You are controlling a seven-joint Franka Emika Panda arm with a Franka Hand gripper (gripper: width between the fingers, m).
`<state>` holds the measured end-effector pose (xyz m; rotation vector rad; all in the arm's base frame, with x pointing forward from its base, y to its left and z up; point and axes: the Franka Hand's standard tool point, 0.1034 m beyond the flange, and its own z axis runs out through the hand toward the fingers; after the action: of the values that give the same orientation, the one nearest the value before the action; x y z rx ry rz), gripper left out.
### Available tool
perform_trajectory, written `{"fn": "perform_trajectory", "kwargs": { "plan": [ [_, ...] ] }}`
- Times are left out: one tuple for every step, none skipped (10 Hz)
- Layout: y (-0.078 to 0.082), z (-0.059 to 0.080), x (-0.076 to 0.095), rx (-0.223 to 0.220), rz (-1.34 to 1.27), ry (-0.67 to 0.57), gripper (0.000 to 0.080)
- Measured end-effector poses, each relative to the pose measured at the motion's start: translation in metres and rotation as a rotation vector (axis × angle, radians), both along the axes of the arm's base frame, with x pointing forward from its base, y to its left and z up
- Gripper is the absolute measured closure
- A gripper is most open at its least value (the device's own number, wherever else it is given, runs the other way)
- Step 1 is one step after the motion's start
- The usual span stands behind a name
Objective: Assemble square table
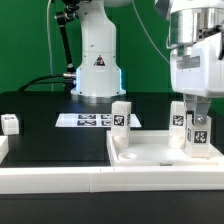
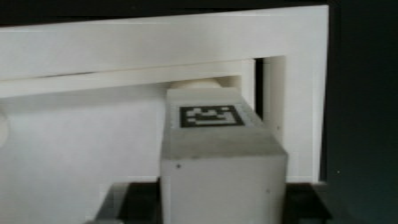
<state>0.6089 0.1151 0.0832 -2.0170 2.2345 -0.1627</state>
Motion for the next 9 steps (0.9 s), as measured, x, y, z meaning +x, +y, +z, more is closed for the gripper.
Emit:
{"fn": "perform_trajectory", "kwargs": {
  "plan": [
    [0.0001, 0.0, 0.0, -0.005, 0.027, 0.0, 0.0508],
    [0.0001, -0.0001, 0.0, -0.011, 0.063, 0.0, 0.0344],
    [0.0002, -0.0001, -0.0001, -0.027, 0.152, 0.0, 0.0188],
    [0.0013, -0.0004, -0.0006, -0.045, 0.262, 0.001, 0.0188],
    [0.0033, -0.0009, -0.0013, -0.065, 0.377, 0.007, 0.0161],
    [0.0041, -0.0021, -0.0011, -0.085, 0.491, 0.005, 0.0153],
    [0.006, -0.0027, 0.0003, -0.096, 0.574, 0.01, 0.0153],
    [0.0051, -0.0032, 0.0033, -0.117, 0.692, 0.007, 0.015],
    [0.0035, -0.0028, 0.0052, -0.132, 0.774, 0.005, 0.015]
  ]
}}
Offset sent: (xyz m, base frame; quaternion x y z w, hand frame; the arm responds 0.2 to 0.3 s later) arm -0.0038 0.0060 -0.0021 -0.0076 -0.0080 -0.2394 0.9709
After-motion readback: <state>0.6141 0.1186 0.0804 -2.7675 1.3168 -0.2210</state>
